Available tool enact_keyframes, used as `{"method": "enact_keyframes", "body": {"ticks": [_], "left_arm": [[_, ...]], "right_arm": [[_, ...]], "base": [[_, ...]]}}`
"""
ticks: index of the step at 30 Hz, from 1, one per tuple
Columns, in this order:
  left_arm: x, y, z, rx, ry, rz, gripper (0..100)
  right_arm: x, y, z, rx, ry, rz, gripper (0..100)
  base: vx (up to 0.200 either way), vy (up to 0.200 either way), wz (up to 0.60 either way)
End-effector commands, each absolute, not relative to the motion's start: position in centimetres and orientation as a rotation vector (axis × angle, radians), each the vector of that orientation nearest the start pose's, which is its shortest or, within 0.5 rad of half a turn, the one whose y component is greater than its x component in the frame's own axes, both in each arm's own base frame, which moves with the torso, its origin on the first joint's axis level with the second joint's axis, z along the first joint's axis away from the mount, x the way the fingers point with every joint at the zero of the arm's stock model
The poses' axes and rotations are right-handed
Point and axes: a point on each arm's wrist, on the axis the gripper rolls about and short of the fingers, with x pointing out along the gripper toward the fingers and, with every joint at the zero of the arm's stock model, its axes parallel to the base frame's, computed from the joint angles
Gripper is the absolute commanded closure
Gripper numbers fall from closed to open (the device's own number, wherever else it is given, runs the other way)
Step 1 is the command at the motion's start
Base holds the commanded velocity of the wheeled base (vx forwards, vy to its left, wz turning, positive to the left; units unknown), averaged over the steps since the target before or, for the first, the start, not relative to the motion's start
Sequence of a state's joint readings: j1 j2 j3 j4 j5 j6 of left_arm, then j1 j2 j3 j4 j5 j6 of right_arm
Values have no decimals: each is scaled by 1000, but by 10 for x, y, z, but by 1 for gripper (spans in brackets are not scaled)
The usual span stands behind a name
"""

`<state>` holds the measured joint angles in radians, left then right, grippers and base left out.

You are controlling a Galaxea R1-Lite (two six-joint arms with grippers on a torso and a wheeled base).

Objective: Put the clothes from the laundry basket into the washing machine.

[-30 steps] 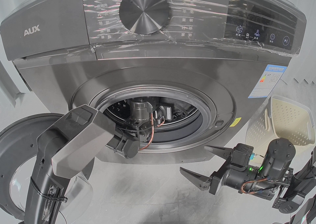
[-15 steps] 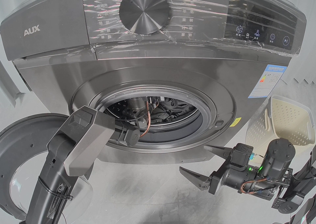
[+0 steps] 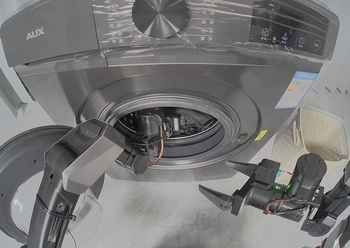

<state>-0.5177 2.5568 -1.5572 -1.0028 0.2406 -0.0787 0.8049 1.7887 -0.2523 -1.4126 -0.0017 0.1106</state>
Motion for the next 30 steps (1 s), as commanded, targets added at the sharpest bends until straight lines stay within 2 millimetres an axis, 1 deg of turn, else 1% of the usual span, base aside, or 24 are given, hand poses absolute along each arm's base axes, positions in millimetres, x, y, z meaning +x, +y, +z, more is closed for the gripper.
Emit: {"method": "enact_keyframes", "body": {"ticks": [1,2,3,5,6,7,9,11,14,16,19,22,23,24,25,27,28,29,30], "left_arm": [[418,-240,76,-57,56,-308,0],[417,-240,76,-56,59,-311,0],[403,-239,78,-44,91,-346,0],[387,-237,81,-30,125,-380,0],[387,-237,81,-30,125,-380,0],[372,-238,83,-19,149,-414,0],[358,-239,84,-10,170,-441,0],[348,-240,86,-4,181,-465,0],[341,-244,92,-10,171,-501,0],[342,-247,97,-18,151,-509,0],[350,-253,103,-35,114,-514,0],[362,-259,91,-35,114,-510,0],[368,-260,85,-36,111,-502,0],[376,-263,74,-35,106,-496,0],[378,-264,71,-36,104,-493,0],[390,-265,61,-42,94,-481,0],[390,-265,61,-42,94,-481,0],[396,-266,52,-40,98,-474,0],[396,-266,51,-40,100,-473,0]], "right_arm": [[172,179,108,54,163,795,0],[172,179,108,54,163,795,0],[173,180,107,53,168,794,0],[173,180,106,53,169,794,0],[173,180,106,53,169,794,0],[173,180,106,52,171,794,0],[173,180,106,52,171,794,0],[173,180,106,53,171,794,0],[173,180,106,53,171,794,0],[173,180,106,53,171,794,0],[173,180,106,54,170,794,0],[173,180,106,53,171,794,0],[173,180,106,53,171,794,0],[173,180,105,53,173,794,0],[173,180,105,53,173,794,0],[173,180,105,53,173,794,0],[173,180,105,53,173,794,0],[173,180,105,53,173,796,0],[173,180,106,53,172,796,0]], "base": [[0,0,0],[0,0,0],[0,0,0],[0,0,0],[0,0,0],[0,0,0],[0,0,0],[0,0,0],[0,0,0],[0,0,0],[0,0,0],[0,0,0],[0,0,0],[0,0,0],[0,0,0],[0,0,0],[0,0,0],[0,0,0],[0,0,0]]}}
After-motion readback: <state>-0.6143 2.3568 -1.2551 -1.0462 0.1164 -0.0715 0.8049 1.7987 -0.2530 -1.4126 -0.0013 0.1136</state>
